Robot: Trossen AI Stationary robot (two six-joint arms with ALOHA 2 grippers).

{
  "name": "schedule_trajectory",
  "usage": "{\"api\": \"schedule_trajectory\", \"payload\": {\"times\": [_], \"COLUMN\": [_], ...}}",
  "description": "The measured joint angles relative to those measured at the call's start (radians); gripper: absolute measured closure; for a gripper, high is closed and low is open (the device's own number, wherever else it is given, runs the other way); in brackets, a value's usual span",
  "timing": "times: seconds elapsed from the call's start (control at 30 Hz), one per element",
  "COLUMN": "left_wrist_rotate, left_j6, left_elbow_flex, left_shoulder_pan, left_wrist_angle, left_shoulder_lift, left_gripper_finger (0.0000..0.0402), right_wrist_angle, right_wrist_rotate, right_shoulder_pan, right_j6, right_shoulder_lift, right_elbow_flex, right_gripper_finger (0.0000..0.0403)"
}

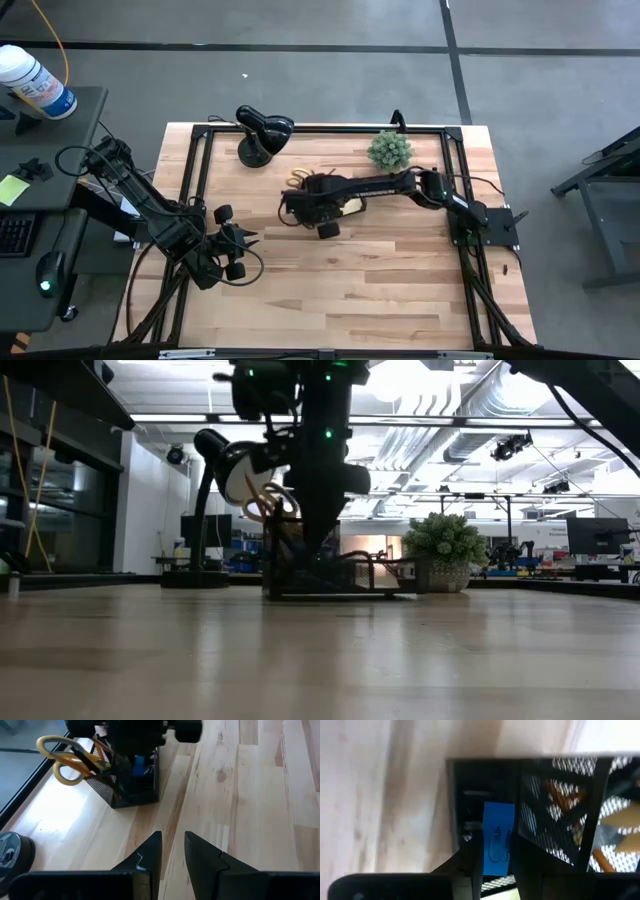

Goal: Pick and place office supplies into organizer
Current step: Put the blue eraser into the black desk organizer, then return to Home Position

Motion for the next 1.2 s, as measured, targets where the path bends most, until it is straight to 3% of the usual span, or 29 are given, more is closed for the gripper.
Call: {"api": "schedule_trajectory", "payload": {"times": [0.67,1.07,1.2], "left_wrist_rotate": [0.000,0.009,0.021], "left_j6": [-0.007,-0.007,0.001], "left_elbow_flex": [0.000,0.000,0.000], "left_shoulder_pan": [0.000,0.000,0.000], "left_wrist_angle": [-0.001,-0.009,-0.017], "left_shoulder_lift": [0.000,0.000,0.000], "left_gripper_finger": [0.0330,0.0330,0.0330], "right_wrist_angle": [-0.067,-0.130,-0.123], "right_wrist_rotate": [0.001,-0.081,-0.076], "right_shoulder_pan": [-0.008,0.088,0.114], "right_j6": [0.098,0.247,0.300], "right_shoulder_lift": [-0.001,-0.063,-0.090], "right_elbow_flex": [-0.001,-0.002,-0.001], "right_gripper_finger": [0.0260,0.0269,0.0307]}}
